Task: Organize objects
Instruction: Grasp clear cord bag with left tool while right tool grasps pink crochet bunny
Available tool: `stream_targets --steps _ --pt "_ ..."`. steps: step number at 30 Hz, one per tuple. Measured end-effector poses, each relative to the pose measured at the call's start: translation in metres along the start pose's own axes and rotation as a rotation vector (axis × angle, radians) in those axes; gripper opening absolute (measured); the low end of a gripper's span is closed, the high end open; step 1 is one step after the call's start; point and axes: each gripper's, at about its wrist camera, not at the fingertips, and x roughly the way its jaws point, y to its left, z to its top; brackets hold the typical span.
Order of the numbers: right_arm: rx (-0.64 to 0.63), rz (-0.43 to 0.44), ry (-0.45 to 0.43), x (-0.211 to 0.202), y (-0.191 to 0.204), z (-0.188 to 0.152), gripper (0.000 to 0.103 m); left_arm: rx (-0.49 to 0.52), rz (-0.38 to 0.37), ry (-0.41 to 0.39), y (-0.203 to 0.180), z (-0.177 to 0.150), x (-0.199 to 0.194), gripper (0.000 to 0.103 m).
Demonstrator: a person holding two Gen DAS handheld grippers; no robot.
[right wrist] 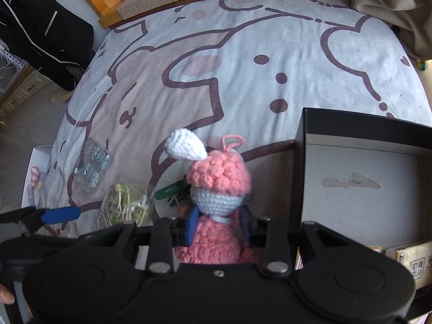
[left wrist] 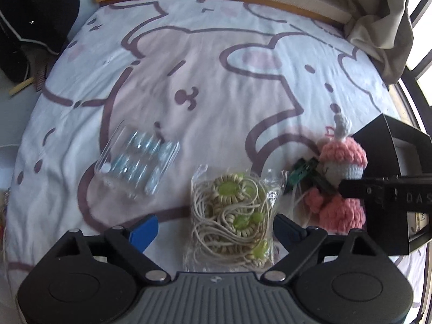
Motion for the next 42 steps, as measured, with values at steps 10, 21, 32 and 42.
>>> stream_targets --steps 10,21,32,42 --pt "-0.014 0.047 0.004 -0.001 -0.001 0.0 0.024 -0.011 0.007 0.089 -0.007 0.0 0.023 0.087" --pt "-0.045 0.086 0.003 0.003 0.008 -0.001 0.027 -0.234 0.057 0.1 0.026 0.002 0.015 0.079" --pt "-0.016 0.036 0.009 0.02 0.012 -0.001 0.033 -0.182 0.084 0.073 0.016 0.005 0.019 0.08" --pt "-0.02 0.055 -0.01 0.009 0.015 0.002 0.03 -0.209 0.048 0.068 0.015 0.003 0.008 0.063"
